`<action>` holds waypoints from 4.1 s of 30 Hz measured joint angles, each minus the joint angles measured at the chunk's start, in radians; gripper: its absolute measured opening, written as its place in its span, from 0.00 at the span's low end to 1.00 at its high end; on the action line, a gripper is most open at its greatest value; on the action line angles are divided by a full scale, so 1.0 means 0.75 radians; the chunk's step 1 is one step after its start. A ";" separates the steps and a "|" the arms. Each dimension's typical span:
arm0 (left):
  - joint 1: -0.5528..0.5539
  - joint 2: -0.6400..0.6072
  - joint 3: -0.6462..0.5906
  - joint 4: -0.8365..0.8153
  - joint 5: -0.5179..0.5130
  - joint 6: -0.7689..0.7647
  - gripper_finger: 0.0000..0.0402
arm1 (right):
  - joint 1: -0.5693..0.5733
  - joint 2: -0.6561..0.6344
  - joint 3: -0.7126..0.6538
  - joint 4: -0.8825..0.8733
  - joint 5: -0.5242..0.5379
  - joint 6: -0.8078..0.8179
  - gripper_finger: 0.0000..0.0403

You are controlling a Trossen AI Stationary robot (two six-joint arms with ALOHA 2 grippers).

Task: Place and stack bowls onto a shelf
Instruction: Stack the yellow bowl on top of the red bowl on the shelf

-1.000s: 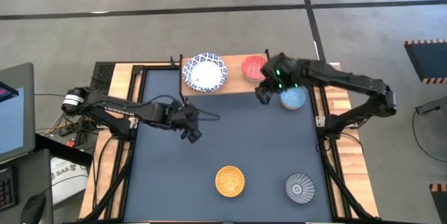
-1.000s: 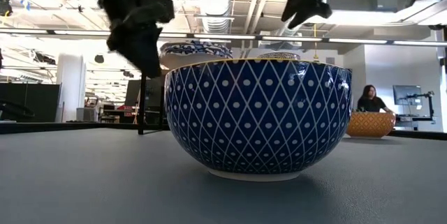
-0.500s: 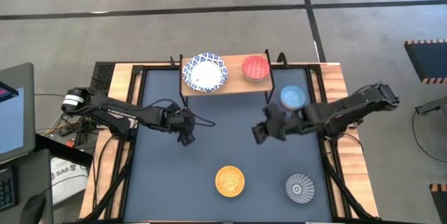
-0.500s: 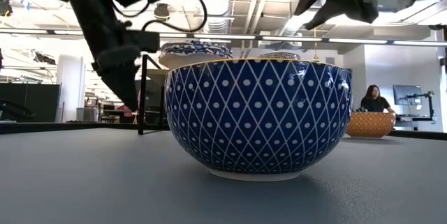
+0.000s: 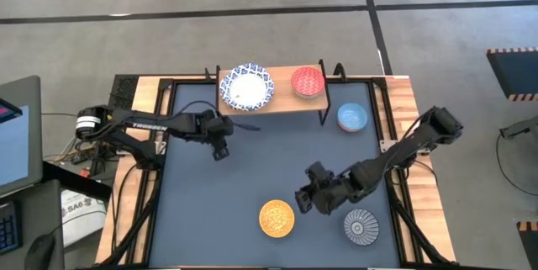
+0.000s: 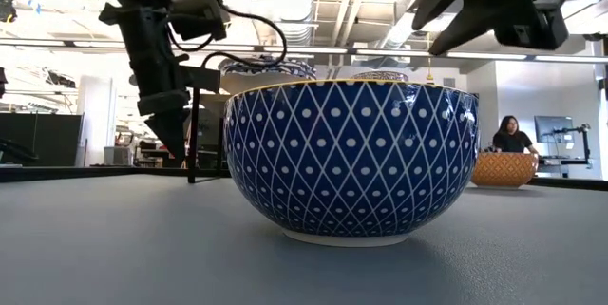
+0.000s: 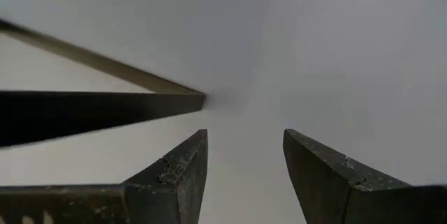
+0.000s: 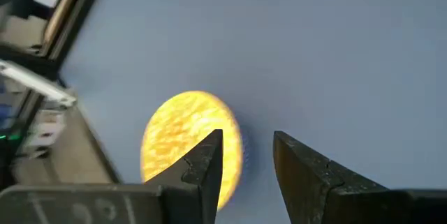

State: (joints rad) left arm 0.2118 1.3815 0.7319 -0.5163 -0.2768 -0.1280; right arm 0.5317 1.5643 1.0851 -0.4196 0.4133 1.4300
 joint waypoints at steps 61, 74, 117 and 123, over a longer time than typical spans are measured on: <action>-0.712 -0.104 0.002 0.610 0.188 -0.533 0.43 | -0.078 0.451 0.185 0.079 -0.391 -0.269 0.30; -0.674 -0.090 0.003 0.739 0.236 -0.520 0.43 | -0.097 0.429 0.190 -0.038 -0.371 -0.241 0.09; -0.381 0.379 0.699 0.320 0.170 -0.129 0.02 | -0.303 0.426 1.028 -1.168 0.105 -1.136 0.14; -0.335 0.381 0.727 0.268 0.171 -0.076 0.01 | -0.342 0.403 1.149 -1.188 -0.035 -1.170 0.31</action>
State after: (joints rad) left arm -0.0397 1.6671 1.2768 -0.3152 -0.1484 -0.1850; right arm 0.2754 1.8662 1.9468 -1.3104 0.3870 0.5527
